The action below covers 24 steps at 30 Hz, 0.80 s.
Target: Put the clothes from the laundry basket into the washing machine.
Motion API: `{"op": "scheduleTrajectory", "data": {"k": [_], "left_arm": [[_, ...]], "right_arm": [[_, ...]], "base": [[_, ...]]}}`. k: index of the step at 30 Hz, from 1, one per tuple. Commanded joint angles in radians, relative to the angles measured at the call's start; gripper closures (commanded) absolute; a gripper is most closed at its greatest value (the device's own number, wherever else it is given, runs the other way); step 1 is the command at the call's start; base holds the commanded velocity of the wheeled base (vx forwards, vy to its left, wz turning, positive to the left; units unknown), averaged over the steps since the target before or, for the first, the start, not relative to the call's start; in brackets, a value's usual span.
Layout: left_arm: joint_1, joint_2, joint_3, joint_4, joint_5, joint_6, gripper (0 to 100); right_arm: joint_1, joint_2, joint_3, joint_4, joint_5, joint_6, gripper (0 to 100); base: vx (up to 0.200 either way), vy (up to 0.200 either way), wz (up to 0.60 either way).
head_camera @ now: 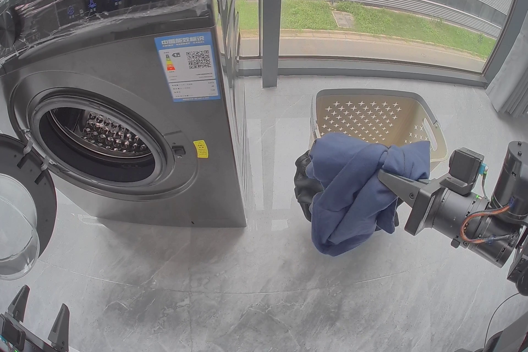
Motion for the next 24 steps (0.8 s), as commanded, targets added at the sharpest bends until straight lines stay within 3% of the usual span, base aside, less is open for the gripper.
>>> {"op": "scheduleTrajectory", "data": {"k": [1,14,20,24], "left_arm": [[0.0,-0.012,0.015,0.0,0.001,0.0,0],[0.0,-0.013,0.015,0.0,0.001,0.0,0],[0.0,-0.012,0.015,0.0,0.001,0.0,0],[0.0,-0.013,0.015,0.0,0.001,0.0,0]], "right_arm": [[0.001,0.0,0.002,0.0,0.001,0.0,100],[0.001,0.0,0.002,0.0,0.002,0.001,100],[0.001,0.0,0.0,-0.002,0.002,0.0,100],[0.001,0.0,0.0,-0.002,0.002,0.001,100]], "base": [[-0.2,0.0,0.0],[-0.2,0.0,0.0],[0.0,0.0,0.0],[0.0,0.2,0.0]]}}
